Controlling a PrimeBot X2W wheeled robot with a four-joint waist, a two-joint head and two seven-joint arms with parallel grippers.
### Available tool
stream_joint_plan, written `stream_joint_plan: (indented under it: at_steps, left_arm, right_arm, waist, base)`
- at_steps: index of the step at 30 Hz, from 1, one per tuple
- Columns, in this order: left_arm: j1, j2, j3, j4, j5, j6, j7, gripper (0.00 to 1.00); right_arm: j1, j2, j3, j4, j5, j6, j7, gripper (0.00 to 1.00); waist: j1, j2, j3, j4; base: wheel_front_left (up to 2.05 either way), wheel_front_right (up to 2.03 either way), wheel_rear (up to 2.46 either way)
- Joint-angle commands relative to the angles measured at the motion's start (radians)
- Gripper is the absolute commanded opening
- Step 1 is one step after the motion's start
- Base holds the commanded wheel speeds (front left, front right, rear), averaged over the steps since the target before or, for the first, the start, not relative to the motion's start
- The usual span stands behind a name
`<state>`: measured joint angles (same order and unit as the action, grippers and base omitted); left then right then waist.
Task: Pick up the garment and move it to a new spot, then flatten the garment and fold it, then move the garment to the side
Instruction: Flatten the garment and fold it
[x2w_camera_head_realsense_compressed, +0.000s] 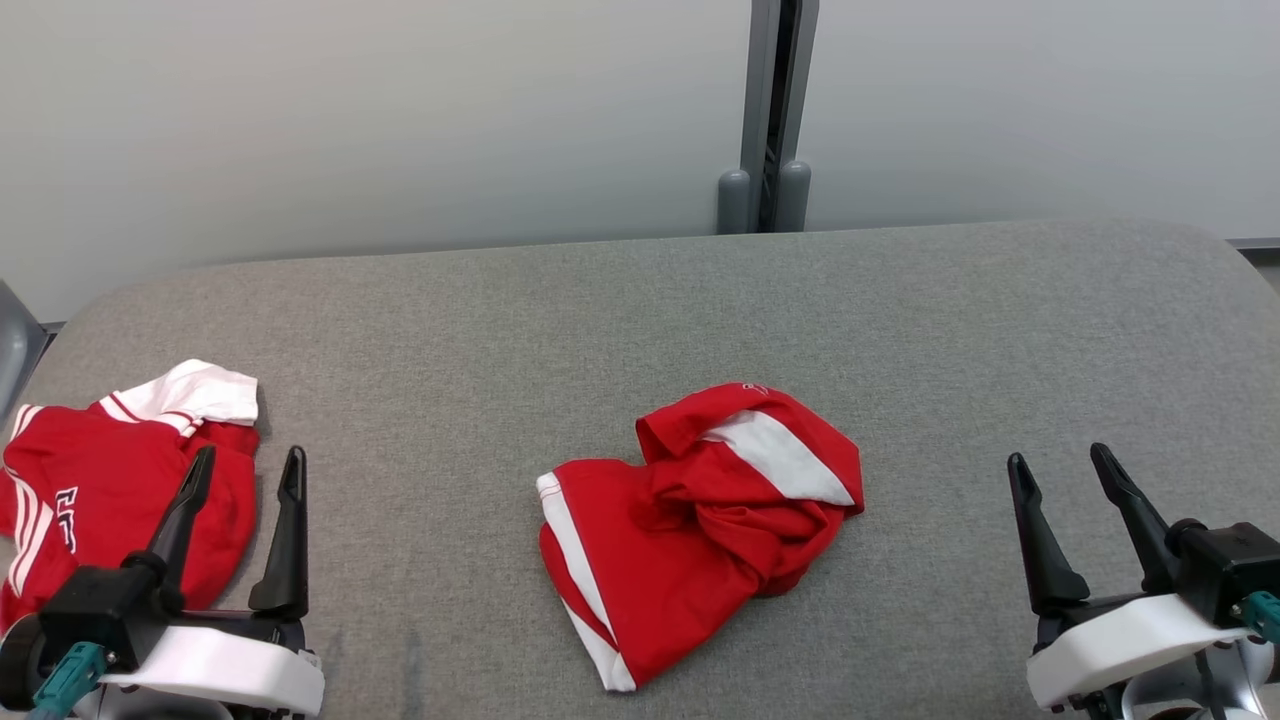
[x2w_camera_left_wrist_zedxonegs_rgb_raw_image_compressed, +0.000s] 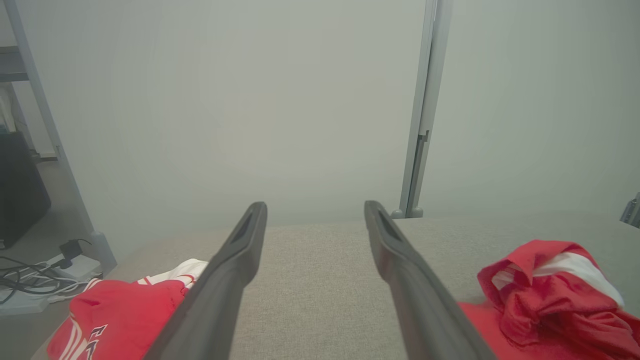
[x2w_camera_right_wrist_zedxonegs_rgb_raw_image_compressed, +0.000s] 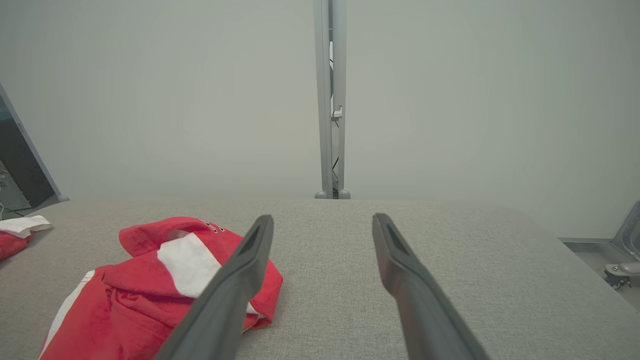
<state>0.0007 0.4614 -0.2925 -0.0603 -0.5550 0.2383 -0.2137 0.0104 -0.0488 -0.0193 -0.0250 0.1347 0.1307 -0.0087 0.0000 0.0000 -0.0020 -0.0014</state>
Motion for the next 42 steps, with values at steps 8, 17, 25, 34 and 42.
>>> stream_joint_plan:
  at_steps: [8,17,25,34,42]
  left_arm:
    - [0.008,0.003,0.001,0.011,-0.004,0.001,-0.008,1.00]
    - [0.001,0.001,-0.010,0.008,-0.008,0.006,0.008,1.00]
    - [-0.134,-0.030,-0.116,0.008,-0.030,-0.082,0.131,1.00]
    - [-0.302,-0.101,-0.248,0.135,-0.075,-0.213,0.289,1.00]
    - [-0.393,-0.149,-0.270,0.268,-0.152,-0.280,0.377,1.00]
  right_arm:
    - [0.001,-0.004,0.000,0.003,0.006,0.000,-0.004,1.00]
    - [-0.004,-0.004,0.001,0.005,0.011,0.000,-0.010,1.00]
    - [-0.039,-0.004,0.026,0.002,0.017,0.000,-0.015,1.00]
    - [-0.081,-0.004,0.067,0.031,0.037,0.000,-0.040,1.00]
    - [-0.121,-0.004,0.097,0.068,0.057,0.000,-0.078,1.00]
  waist:
    - [0.0000,0.0000,0.002,0.002]
    - [0.0000,0.0000,0.010,0.001]
    - [0.0000,0.0000,0.071,-0.031]
    - [0.0000,0.0000,0.152,-0.121]
    - [0.0000,0.0000,0.220,-0.200]
  base:
    - [0.00,0.00,0.00]
    - [0.00,0.00,0.00]
    - [0.00,0.00,0.00]
    - [0.00,0.00,0.00]
    - [0.00,0.00,0.00]
